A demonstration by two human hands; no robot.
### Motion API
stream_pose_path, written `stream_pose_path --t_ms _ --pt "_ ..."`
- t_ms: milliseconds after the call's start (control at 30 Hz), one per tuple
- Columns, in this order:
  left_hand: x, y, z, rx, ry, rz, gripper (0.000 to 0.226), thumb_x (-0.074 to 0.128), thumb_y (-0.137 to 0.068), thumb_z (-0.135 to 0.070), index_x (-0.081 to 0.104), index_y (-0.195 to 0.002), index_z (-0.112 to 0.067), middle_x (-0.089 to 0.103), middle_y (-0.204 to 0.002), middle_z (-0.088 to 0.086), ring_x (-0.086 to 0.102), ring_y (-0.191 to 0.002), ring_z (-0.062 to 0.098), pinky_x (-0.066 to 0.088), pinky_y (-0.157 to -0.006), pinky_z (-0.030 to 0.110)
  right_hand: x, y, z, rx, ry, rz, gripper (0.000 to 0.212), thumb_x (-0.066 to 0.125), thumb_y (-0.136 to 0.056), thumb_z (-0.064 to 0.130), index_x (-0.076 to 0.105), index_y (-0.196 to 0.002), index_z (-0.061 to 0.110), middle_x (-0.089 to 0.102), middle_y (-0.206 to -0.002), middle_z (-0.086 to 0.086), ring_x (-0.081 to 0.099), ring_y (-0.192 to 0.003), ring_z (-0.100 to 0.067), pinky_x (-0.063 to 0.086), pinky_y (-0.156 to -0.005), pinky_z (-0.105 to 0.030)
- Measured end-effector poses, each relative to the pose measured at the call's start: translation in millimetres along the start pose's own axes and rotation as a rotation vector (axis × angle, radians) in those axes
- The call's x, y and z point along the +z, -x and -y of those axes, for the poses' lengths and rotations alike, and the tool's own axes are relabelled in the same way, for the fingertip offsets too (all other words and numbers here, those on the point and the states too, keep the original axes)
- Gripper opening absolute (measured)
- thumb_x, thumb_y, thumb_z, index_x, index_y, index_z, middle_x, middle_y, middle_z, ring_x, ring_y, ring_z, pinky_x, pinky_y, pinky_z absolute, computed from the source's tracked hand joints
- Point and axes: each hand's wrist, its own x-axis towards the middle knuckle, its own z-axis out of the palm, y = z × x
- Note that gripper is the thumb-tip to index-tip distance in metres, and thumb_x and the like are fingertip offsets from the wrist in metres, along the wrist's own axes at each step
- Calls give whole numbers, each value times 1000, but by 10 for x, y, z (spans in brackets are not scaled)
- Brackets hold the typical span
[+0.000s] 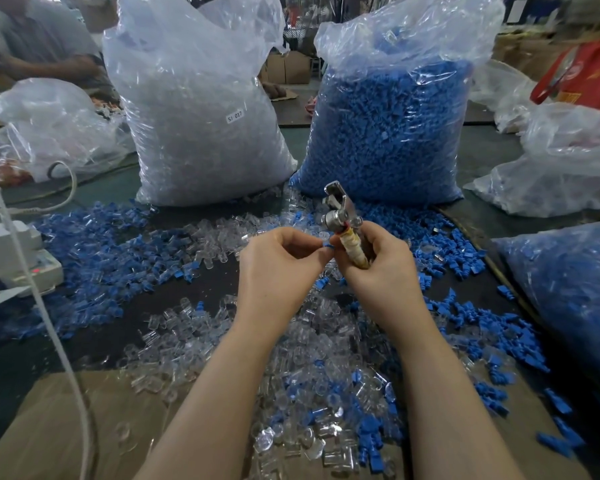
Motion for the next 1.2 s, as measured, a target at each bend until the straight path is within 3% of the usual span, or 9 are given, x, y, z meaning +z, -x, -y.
stream_pose_path --t_ms 200,467,600,867,1200 --pt "-16 -15 21 -32 69 -35 12 79 -80 -19 72 -74 -25 72 -67 -12 69 -66 4 58 -69 27 -20 11 8 -4 -62 25 4 67 -89 19 64 -88 20 65 -76 2 59 -68 -20 47 -61 -35" --pt "-104 -46 16 12 353 -32 10 74 -83 -4 71 -82 -14 74 -75 1 72 -71 13 55 -68 19 -110 0 -8 51 72 98 11 61 -80 28 63 -89 23 67 -80 6 63 -78 -25 54 -73 -53" --pt "-111 -70 33 47 388 -20 12 73 -84 -4 71 -83 -15 74 -77 2 72 -75 18 58 -73 24 -87 -9 -18 52 167 162 9 63 -84 23 61 -92 25 66 -85 10 63 -80 -24 54 -75 -53" --pt "-126 -79 35 81 437 22 13 70 -85 0 70 -84 -12 74 -75 -1 71 -73 11 55 -70 18 -88 -9 -12 34 180 221 10 61 -85 22 60 -94 19 67 -88 3 62 -84 -28 53 -76 -54" --pt "-157 -77 33 108 460 67 12 70 -85 0 69 -84 -12 73 -76 -1 70 -74 10 54 -70 19 -85 7 7 18 232 201 15 55 -75 15 61 -87 22 62 -72 1 57 -69 -24 51 -62 -49"
